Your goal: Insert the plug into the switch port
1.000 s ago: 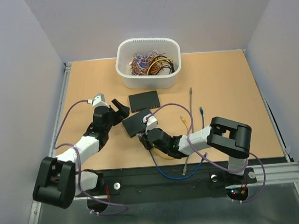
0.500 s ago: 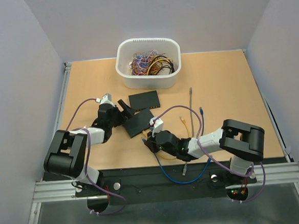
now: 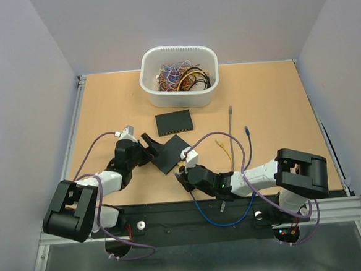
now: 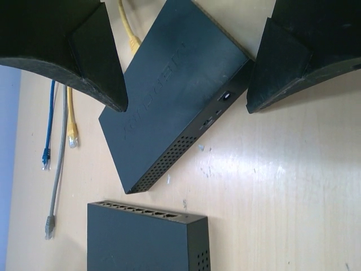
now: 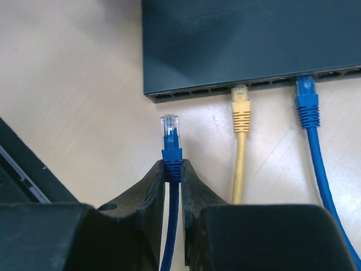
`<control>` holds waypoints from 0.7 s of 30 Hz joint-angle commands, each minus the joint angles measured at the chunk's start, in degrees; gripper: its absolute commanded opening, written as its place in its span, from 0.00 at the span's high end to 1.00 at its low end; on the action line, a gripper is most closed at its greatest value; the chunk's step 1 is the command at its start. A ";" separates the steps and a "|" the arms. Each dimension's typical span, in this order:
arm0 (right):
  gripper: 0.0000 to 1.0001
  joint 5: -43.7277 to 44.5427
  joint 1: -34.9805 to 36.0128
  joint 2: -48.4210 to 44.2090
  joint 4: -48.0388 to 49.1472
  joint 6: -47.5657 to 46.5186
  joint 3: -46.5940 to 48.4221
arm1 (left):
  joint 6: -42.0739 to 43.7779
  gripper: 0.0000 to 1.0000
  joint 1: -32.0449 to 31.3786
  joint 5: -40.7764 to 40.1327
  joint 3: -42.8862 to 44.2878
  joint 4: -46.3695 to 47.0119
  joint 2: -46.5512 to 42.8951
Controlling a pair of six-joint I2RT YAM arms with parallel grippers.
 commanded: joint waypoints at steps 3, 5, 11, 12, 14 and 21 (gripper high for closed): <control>1.00 4.53 0.18 1.22 -0.11 1.63 -0.05 | -0.68 0.02 -0.41 1.30 -2.54 -3.67 -3.88; 0.99 4.97 0.18 1.93 -0.20 1.63 0.66 | -0.68 0.02 -0.41 1.48 -2.98 -3.67 -4.76; 0.99 6.55 0.18 5.18 -0.72 0.31 4.00 | -0.06 0.02 -0.41 0.78 -3.86 -5.78 -7.39; 0.99 6.64 0.18 5.44 -0.81 0.22 4.26 | -0.15 0.02 -0.41 0.96 -4.12 -5.86 -7.75; 1.00 6.73 0.18 5.71 -0.90 0.22 4.79 | -0.33 0.02 -0.50 1.13 -4.91 -5.95 -8.89; 1.00 5.94 0.18 3.96 -1.43 0.22 4.27 | -1.73 0.02 -1.99 1.05 -7.81 -6.13 -12.23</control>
